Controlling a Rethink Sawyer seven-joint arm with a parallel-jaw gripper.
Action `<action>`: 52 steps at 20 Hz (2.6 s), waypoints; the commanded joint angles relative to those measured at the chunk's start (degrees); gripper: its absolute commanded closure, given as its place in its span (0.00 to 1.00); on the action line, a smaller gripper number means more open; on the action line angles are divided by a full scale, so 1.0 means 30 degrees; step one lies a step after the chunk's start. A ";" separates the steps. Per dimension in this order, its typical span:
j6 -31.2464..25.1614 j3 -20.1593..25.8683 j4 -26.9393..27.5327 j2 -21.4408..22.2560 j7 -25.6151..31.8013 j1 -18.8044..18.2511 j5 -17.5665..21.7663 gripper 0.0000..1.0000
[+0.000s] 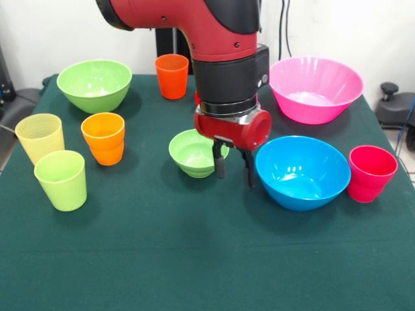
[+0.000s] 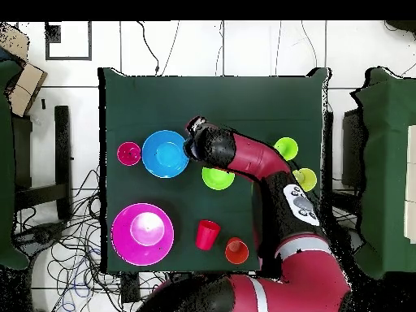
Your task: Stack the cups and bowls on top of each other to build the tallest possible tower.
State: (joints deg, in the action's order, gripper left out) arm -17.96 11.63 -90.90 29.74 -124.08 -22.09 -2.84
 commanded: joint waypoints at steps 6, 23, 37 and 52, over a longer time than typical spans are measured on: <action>-0.2091 0.2399 -0.0948 -0.1257 -0.0634 0.0089 -0.0387 0.00; -0.2561 0.2806 -0.1519 -0.1277 -0.0790 -0.0096 -0.0483 0.00; -0.4292 0.1850 -0.0954 -0.1633 -0.0843 0.0584 -0.0249 0.00; -0.5824 0.0577 0.0193 -0.1424 -0.0746 0.1227 0.0381 0.00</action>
State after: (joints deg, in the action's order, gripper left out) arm -29.08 14.55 -92.63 26.56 -124.08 -19.65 -3.22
